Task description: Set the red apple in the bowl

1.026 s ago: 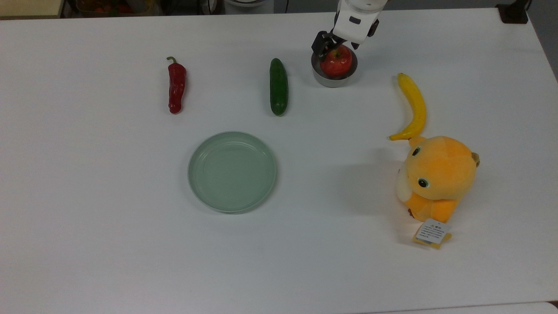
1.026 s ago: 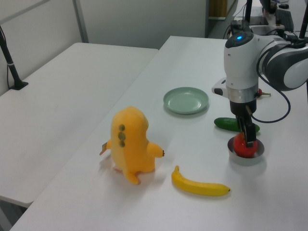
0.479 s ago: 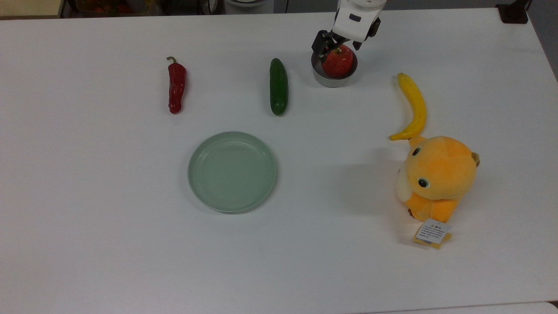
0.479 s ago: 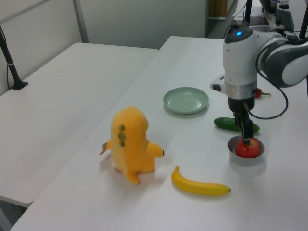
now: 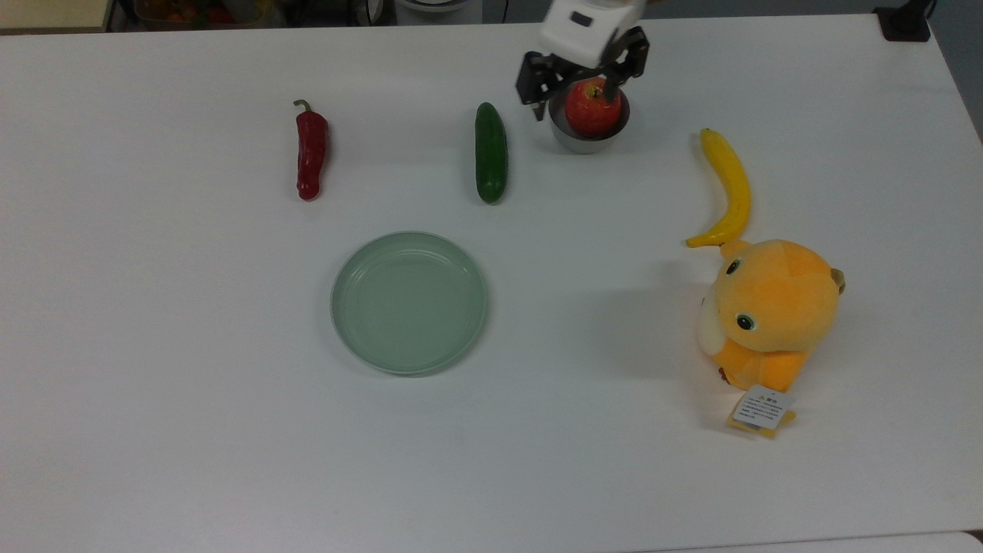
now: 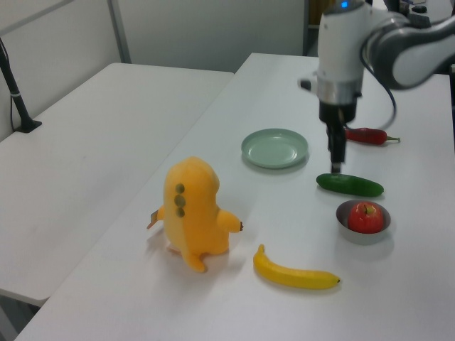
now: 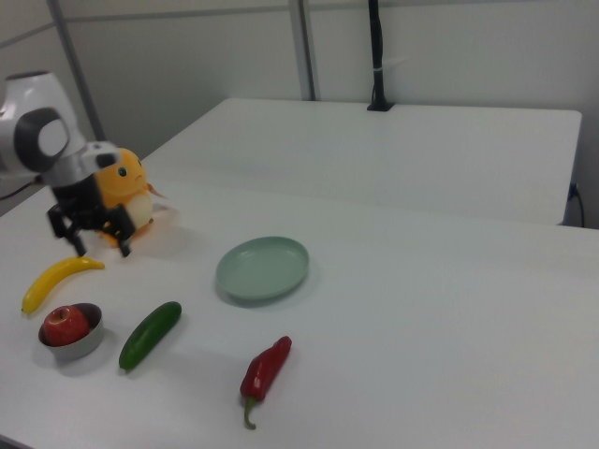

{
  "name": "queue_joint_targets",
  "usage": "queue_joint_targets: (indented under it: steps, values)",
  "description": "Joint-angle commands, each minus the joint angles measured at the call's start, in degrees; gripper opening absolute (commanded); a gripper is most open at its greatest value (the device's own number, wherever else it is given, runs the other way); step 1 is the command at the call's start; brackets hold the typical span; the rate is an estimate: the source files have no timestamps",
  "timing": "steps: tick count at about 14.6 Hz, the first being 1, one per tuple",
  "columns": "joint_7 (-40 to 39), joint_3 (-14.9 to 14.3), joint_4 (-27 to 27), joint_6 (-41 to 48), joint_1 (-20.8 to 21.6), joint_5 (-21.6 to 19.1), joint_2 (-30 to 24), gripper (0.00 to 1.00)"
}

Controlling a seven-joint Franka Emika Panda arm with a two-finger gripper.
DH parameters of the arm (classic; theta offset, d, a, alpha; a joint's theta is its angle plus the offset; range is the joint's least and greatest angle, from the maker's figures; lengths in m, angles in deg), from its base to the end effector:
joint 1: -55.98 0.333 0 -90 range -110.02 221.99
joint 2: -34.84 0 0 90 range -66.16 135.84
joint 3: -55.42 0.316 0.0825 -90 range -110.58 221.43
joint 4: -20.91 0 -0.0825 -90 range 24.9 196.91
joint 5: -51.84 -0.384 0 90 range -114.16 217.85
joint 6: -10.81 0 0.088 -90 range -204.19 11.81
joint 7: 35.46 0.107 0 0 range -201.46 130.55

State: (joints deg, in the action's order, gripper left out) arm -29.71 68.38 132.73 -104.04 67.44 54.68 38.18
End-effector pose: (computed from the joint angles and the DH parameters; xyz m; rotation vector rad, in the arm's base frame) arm 0.5216 0.2317 0.4485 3.0633 0.5360 0.0072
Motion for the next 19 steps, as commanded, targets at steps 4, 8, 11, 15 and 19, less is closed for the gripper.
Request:
queue_joint_targets:
  steps: [4, 8, 11, 15, 19]
  values:
    - [1.8, -6.6, -6.9, 1.4, -6.4, -0.2, -2.2, 1.00]
    - [1.3, -6.7, -8.6, 2.6, -12.1, -0.2, -3.9, 1.00]
    - [0.9, -6.8, -11.0, 8.7, -13.2, 0.5, -3.9, 1.00]
    - [-0.5, -9.5, -12.1, 8.4, -13.4, -2.1, -3.4, 1.00]
    - [-0.5, -11.3, -12.0, 8.2, -12.3, -2.4, -3.4, 1.00]
